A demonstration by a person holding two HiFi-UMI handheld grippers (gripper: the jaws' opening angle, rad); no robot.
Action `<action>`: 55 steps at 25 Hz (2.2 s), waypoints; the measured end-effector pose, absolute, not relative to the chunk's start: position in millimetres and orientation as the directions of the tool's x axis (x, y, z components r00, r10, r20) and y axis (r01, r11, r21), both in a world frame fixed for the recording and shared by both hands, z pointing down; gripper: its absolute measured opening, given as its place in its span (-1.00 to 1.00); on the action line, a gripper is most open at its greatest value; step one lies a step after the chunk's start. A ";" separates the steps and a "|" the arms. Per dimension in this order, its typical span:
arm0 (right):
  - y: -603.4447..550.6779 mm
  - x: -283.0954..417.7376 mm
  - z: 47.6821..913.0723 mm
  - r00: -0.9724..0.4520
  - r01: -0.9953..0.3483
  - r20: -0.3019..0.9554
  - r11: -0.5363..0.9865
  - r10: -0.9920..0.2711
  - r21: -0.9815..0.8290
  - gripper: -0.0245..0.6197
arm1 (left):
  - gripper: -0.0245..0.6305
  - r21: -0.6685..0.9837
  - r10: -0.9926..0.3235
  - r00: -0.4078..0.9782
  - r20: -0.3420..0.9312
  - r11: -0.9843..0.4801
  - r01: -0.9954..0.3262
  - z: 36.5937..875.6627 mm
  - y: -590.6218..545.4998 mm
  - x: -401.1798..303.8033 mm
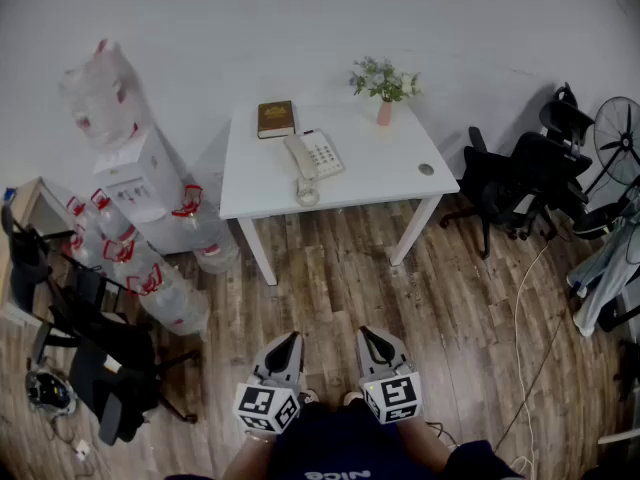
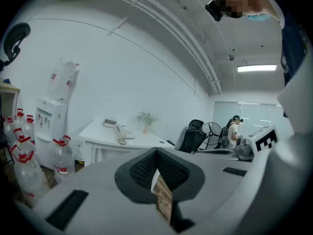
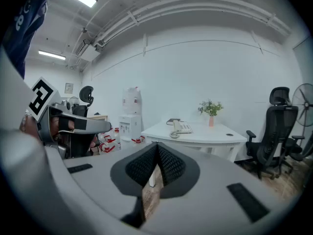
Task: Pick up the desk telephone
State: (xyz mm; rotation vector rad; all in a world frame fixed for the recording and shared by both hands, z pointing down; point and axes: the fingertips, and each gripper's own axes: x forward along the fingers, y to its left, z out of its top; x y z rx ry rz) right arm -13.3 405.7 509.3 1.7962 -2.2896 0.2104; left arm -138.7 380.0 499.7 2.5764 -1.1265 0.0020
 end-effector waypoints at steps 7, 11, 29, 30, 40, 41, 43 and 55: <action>402.2 -16.5 511.0 -0.174 -0.980 0.251 0.193 -0.952 0.051 -0.86 | -0.88 0.288 -0.742 0.653 0.150 -0.599 -0.747 509.4 369.1 -170.3; 398.7 -27.8 511.5 -0.150 -0.985 0.229 0.164 -0.962 0.044 -0.86 | -0.88 0.276 -0.737 0.660 0.147 -0.610 -0.743 511.6 360.0 -184.1; 373.1 -44.1 529.9 -0.184 -0.978 0.302 0.206 -0.935 0.042 -0.85 | -0.88 0.282 -0.747 0.641 0.175 -0.586 -0.760 524.4 327.1 -206.7; 369.0 -47.0 532.0 -0.206 -0.972 0.309 0.232 -0.928 0.048 -0.85 | -0.88 0.277 -0.750 0.635 0.184 -0.580 -0.766 526.7 323.8 -206.4; 296.2 -4.8 522.1 -0.224 -0.966 0.291 0.251 -0.930 0.059 -0.85 | -0.88 0.220 -0.800 0.569 0.192 -0.530 -0.819 522.4 262.3 -183.4; 287.7 2.8 519.7 -0.225 -0.965 0.287 0.253 -0.931 0.064 -0.85 | -0.88 0.220 -0.808 0.559 0.184 -0.521 -0.825 519.3 255.0 -179.7; 270.4 17.4 515.4 -0.228 -0.964 0.279 0.256 -0.933 0.070 -0.85 | -0.88 0.217 -0.822 0.545 0.164 -0.509 -0.833 511.9 240.5 -170.4; 185.4 73.3 519.3 -0.318 -0.937 0.276 0.345 -0.907 0.057 -0.85 | -0.88 0.215 -0.857 0.481 0.185 -0.442 -0.871 512.3 174.4 -110.6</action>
